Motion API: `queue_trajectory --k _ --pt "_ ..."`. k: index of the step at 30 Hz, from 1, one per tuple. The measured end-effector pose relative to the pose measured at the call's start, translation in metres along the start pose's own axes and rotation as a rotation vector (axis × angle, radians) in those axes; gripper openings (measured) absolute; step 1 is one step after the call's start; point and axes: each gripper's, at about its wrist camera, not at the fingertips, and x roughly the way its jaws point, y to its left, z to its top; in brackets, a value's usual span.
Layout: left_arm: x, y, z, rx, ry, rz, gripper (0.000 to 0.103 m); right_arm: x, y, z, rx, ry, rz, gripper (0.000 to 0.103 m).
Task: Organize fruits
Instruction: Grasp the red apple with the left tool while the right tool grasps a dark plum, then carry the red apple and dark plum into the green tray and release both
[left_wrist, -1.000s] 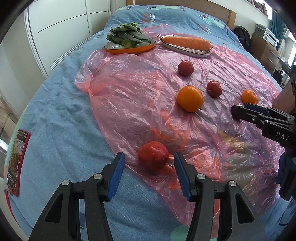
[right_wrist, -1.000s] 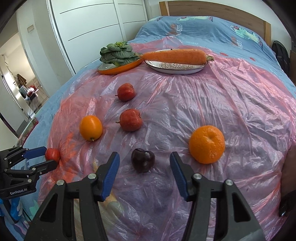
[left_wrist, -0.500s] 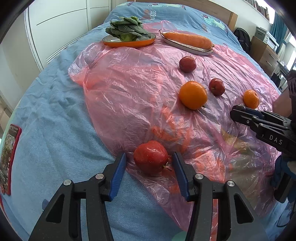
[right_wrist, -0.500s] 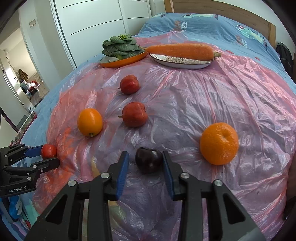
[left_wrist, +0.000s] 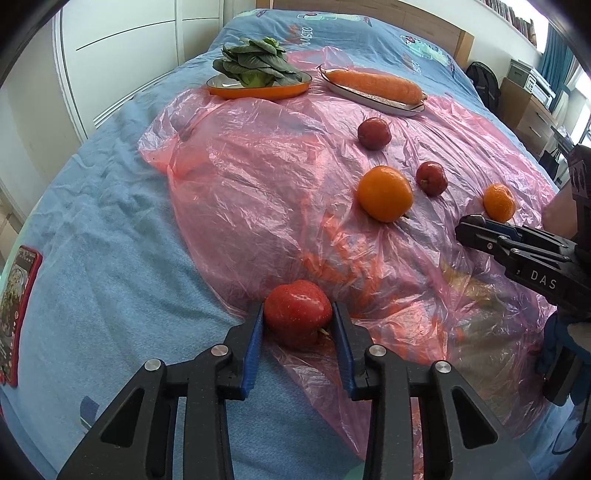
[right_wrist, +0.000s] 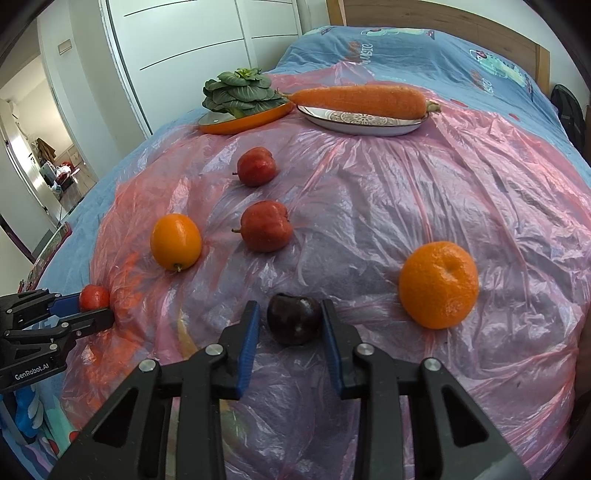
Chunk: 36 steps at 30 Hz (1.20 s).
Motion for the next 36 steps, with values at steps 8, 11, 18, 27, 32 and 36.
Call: queue_trajectory --k 8,11,18,27,32,36 --pt "-0.005 -0.002 0.001 0.009 -0.011 0.021 0.03 0.0 0.0 0.001 -0.001 0.001 0.001 0.011" --pt "-0.007 -0.003 0.001 0.009 -0.015 0.027 0.03 -0.002 0.0 0.002 -0.004 0.0 0.001 0.005" --pt "-0.016 -0.005 0.0 0.013 -0.027 0.037 0.03 -0.015 0.008 0.005 -0.02 -0.008 0.003 0.005" --pt "-0.03 -0.008 0.0 0.009 -0.046 0.04 0.03 -0.037 0.015 0.006 -0.033 -0.022 0.008 0.005" --pt "-0.04 -0.013 0.0 0.015 -0.058 0.042 0.03 -0.054 0.019 0.003 -0.04 -0.032 0.012 0.005" --pt "-0.05 -0.017 -0.003 0.022 -0.065 0.045 0.03 -0.071 0.023 -0.002 -0.041 -0.04 0.016 0.005"
